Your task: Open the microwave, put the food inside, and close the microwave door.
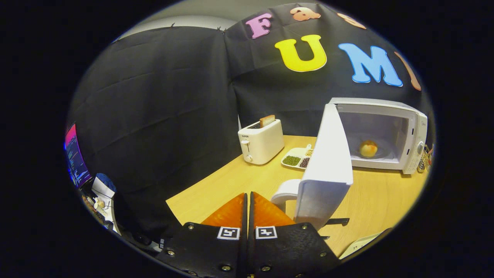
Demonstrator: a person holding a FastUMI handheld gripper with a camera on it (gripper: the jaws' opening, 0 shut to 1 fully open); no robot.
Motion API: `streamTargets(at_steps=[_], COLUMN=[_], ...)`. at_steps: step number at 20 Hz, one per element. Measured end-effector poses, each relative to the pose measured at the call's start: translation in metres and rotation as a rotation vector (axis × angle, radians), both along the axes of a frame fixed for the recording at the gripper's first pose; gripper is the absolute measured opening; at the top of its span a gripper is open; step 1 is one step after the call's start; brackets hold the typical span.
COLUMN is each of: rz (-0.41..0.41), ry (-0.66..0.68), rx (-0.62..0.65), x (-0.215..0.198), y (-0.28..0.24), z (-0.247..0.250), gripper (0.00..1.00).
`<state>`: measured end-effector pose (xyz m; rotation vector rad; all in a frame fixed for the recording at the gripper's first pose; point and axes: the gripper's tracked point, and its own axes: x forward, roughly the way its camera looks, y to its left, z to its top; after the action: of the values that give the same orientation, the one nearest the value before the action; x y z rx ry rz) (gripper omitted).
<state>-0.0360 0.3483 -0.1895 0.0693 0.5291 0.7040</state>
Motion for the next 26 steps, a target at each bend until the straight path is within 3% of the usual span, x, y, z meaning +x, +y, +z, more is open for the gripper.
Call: streamTargets(at_steps=[8, 26], rz=[0.0, -0.338], ry=[-0.051, -0.034], rx=[-0.052, -0.121], x=[0.0, 0.098], y=[-0.044, -0.206], z=[0.0, -0.01], gripper=[0.01, 0.01])
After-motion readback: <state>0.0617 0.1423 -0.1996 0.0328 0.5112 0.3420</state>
